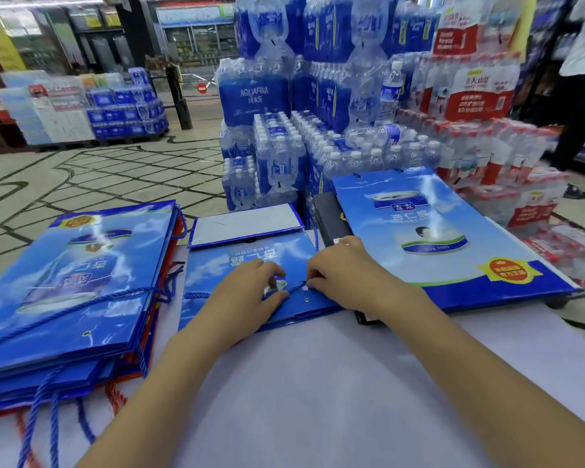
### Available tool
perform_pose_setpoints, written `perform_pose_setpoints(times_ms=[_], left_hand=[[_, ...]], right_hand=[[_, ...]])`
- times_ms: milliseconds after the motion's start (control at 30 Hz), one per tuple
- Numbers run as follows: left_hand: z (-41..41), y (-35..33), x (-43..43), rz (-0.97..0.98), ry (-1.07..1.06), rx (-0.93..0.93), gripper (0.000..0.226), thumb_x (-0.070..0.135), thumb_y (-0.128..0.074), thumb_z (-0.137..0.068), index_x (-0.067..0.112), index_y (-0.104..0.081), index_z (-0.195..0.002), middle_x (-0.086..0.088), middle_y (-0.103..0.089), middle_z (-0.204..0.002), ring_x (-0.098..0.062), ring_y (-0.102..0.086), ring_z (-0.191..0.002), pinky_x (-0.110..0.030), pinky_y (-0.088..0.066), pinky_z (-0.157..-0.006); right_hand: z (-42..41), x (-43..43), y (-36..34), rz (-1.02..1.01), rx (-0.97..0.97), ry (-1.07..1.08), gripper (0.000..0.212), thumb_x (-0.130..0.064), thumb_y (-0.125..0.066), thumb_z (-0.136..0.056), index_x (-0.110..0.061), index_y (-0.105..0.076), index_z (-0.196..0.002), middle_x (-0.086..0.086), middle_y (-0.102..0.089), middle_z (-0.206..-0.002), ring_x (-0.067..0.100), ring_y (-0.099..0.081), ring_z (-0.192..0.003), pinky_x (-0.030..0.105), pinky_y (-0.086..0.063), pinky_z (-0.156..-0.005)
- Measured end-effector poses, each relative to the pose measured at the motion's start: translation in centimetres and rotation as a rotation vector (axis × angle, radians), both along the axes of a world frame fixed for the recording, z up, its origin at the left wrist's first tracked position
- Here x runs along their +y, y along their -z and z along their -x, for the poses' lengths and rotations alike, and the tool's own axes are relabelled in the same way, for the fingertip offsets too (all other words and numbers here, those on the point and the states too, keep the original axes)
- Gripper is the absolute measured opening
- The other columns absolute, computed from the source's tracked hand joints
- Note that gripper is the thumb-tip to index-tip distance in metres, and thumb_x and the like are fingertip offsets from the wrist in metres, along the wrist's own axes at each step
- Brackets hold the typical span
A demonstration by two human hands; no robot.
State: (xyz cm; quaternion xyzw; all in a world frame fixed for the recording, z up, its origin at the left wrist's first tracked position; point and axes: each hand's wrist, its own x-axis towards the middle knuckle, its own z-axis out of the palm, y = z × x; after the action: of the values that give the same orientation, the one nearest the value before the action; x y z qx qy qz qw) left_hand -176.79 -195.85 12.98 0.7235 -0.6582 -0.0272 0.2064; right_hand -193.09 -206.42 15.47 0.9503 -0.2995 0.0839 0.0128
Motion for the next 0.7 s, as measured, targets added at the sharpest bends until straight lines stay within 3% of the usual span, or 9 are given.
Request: perform_pose_setpoints(times_ms=[167,300,433,533,633,700], left_hand=[[0.9,0.0,-0.2,0.057,0.064,0.027,0.021,0.034,-0.060,-0.093,0.027,-0.062,-0.113,0.014,-0.056,-0.096,-0.008,-0.047,-0.084,-0.028,-0.045,-0.082],[1.1,0.0,-0.1,0.066,0.083,0.062,0.010,0.037,-0.062,-0.091,0.029,-0.062,-0.098,0.013,-0.056,-0.090,-0.009,-0.048,-0.083,-0.030,-0.045,-0.077],[1.4,-0.4,0.0,0.092,0.116,0.058,0.010,0.026,-0.057,-0.096,0.022,-0.065,-0.099,0.012,-0.057,-0.088,-0.009,-0.046,-0.084,-0.025,-0.039,-0.076],[1.1,-0.9,0.3,0.114,0.154,0.022,0.014,0.021,-0.055,-0.097,0.017,-0.068,-0.101,0.011,-0.056,-0.083,-0.009,-0.045,-0.081,-0.023,-0.036,-0.075],[1.0,-1.2,0.6,0.092,0.199,-0.010,0.017,0.023,-0.055,-0.097,0.018,-0.070,-0.104,0.020,-0.042,-0.075,-0.003,-0.036,-0.078,-0.017,-0.028,-0.072],[1.1,-1.3,0.7,0.083,0.232,-0.023,0.018,0.022,-0.054,-0.098,0.018,-0.070,-0.106,0.015,-0.046,-0.080,-0.006,-0.037,-0.081,-0.017,-0.028,-0.074]], right_hand=[[0.4,0.8,-1.0,-0.075,-0.046,-0.101,0.023,-0.036,-0.051,-0.099,-0.027,-0.070,-0.107,-0.007,-0.071,-0.103,0.018,-0.057,-0.101,0.034,-0.032,-0.101],[0.6,0.9,-1.3,-0.203,-0.113,-0.100,0.019,-0.031,-0.059,-0.096,-0.021,-0.073,-0.103,-0.004,-0.072,-0.103,0.019,-0.060,-0.099,0.036,-0.044,-0.092],[0.9,0.8,-1.4,-0.316,-0.128,-0.073,0.018,-0.032,-0.063,-0.092,-0.020,-0.075,-0.099,-0.005,-0.072,-0.098,0.015,-0.060,-0.097,0.036,-0.047,-0.089],[1.7,1.0,-2.0,-0.296,-0.018,-0.085,0.026,-0.043,-0.065,-0.090,-0.025,-0.071,-0.108,-0.008,-0.068,-0.108,0.015,-0.054,-0.110,0.028,-0.039,-0.098],[2.9,1.0,-2.4,-0.304,0.095,-0.078,0.038,-0.051,-0.067,-0.085,-0.033,-0.065,-0.119,-0.014,-0.059,-0.121,0.013,-0.040,-0.123,0.025,-0.013,-0.112],[3.0,0.6,-2.3,-0.321,0.120,-0.082,0.037,-0.050,-0.069,-0.084,-0.035,-0.064,-0.118,-0.017,-0.058,-0.121,0.012,-0.040,-0.123,0.030,-0.021,-0.115]])
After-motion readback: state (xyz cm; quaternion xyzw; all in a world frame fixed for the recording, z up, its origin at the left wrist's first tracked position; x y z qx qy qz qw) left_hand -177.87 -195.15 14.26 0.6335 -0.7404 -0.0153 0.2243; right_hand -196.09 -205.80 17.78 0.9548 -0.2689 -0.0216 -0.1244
